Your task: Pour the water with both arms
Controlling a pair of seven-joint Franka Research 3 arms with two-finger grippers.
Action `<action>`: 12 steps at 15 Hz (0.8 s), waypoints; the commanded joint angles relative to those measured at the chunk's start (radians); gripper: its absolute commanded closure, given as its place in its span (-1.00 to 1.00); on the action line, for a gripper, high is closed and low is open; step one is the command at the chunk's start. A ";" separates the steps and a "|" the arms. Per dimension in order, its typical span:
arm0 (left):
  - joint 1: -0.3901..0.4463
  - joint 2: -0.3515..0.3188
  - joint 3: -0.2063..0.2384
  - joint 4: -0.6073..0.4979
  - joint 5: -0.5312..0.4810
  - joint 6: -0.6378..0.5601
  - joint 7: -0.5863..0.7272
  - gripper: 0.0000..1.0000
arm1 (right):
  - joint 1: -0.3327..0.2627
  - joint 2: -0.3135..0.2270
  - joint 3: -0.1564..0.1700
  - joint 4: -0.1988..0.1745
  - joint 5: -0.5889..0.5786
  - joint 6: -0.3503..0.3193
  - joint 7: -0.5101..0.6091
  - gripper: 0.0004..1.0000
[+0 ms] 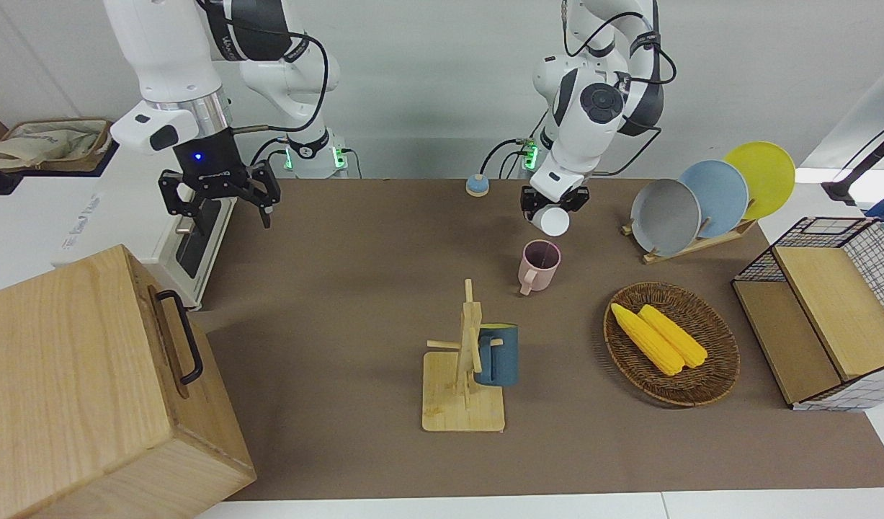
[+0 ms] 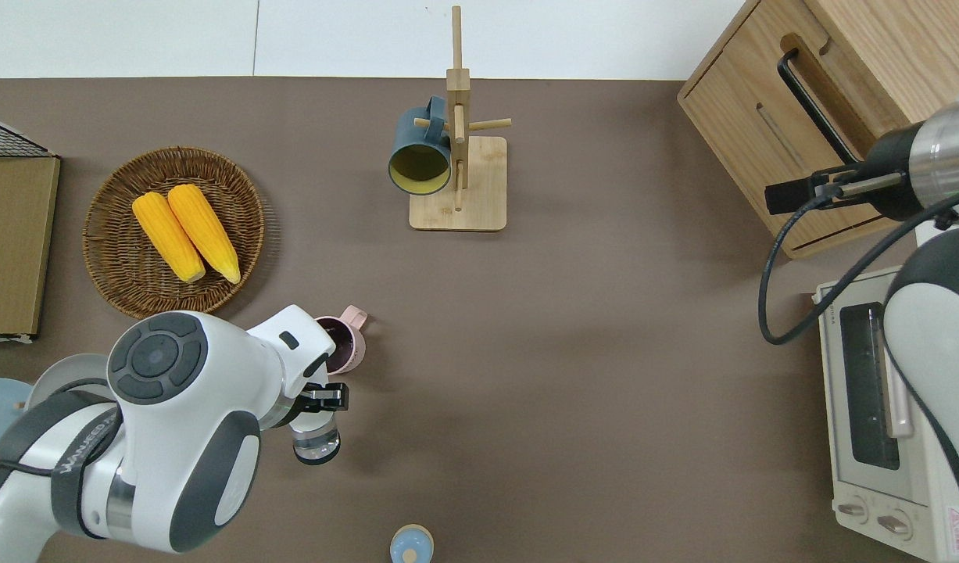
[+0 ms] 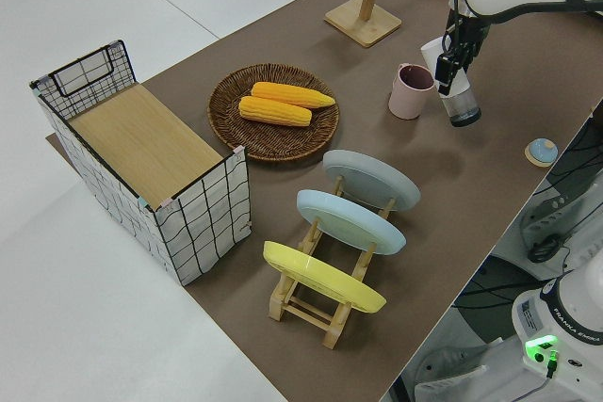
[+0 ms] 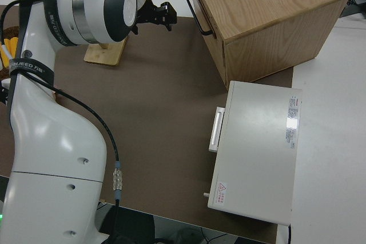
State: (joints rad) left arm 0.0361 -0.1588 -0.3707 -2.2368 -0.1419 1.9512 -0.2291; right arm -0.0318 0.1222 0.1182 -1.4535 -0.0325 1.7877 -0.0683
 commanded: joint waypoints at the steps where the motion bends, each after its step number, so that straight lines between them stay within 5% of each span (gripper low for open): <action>1: 0.001 -0.074 0.001 -0.049 0.008 0.026 -0.012 1.00 | -0.014 -0.007 0.008 -0.002 0.014 0.004 -0.010 -0.98; 12: -0.002 -0.180 0.001 -0.173 -0.056 0.216 -0.001 1.00 | -0.014 -0.007 0.008 -0.002 0.014 0.004 -0.010 -0.98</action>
State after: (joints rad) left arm 0.0348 -0.2857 -0.3713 -2.3732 -0.1765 2.1300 -0.2293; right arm -0.0318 0.1222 0.1181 -1.4534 -0.0325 1.7877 -0.0683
